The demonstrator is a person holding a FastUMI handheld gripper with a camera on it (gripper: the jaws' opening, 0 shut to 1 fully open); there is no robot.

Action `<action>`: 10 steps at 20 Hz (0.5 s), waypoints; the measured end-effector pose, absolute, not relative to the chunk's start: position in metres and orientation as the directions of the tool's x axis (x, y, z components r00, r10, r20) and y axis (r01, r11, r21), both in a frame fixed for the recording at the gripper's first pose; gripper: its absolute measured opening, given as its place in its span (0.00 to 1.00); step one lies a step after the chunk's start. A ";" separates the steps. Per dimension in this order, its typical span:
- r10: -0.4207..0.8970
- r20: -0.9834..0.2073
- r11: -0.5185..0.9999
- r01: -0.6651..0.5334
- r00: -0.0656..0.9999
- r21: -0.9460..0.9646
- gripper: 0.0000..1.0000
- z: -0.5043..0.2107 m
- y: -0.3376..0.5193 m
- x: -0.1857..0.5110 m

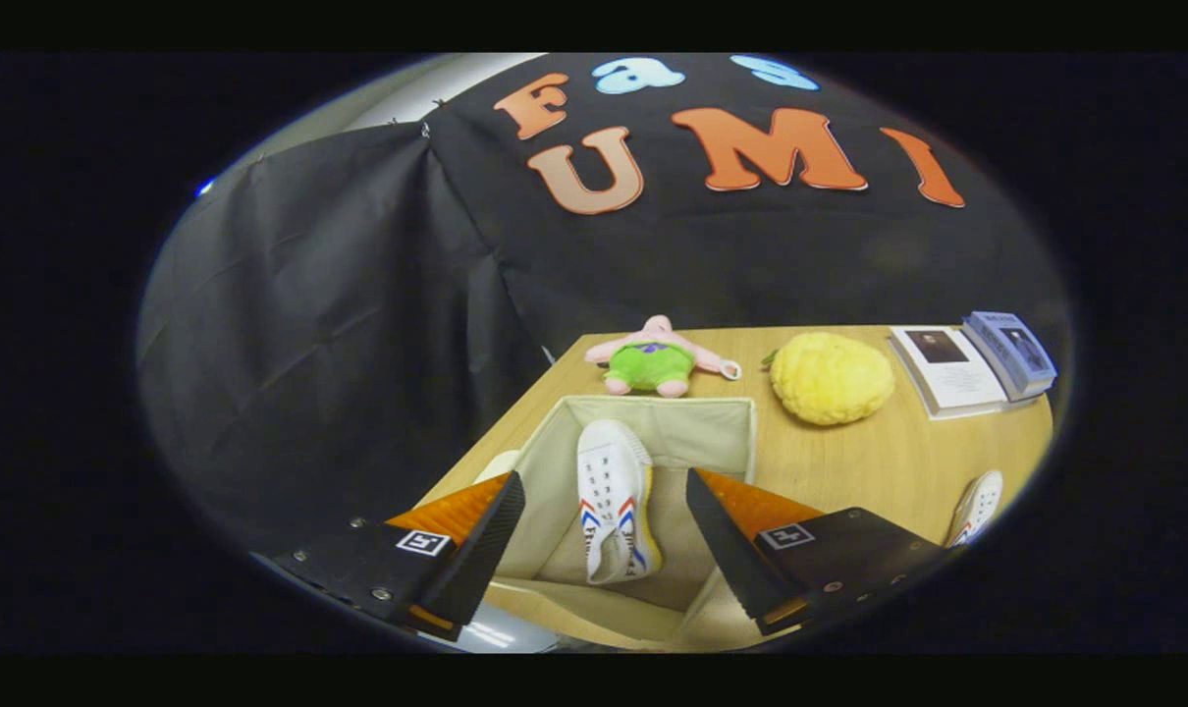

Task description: Open the storage box then place both shoes into the box .Put the left shoe in first, then the right shoe, with the right side of both shoes facing outward in a uniform manner.

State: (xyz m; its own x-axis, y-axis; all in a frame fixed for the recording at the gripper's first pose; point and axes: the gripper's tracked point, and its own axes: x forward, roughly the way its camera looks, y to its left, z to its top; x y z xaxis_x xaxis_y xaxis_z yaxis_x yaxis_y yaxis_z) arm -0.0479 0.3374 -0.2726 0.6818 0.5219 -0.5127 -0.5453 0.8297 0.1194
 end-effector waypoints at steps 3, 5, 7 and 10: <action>0.486 -0.477 0.857 -0.507 0.733 0.093 0.98 -0.254 0.303 -0.031; 0.455 -0.461 0.877 -0.474 0.762 0.083 0.98 -0.246 0.276 -0.022; 0.412 -0.449 0.899 -0.434 0.793 0.059 0.98 -0.241 0.244 -0.012; 0.336 -0.441 0.933 -0.360 0.832 0.032 0.98 -0.239 0.194 0.001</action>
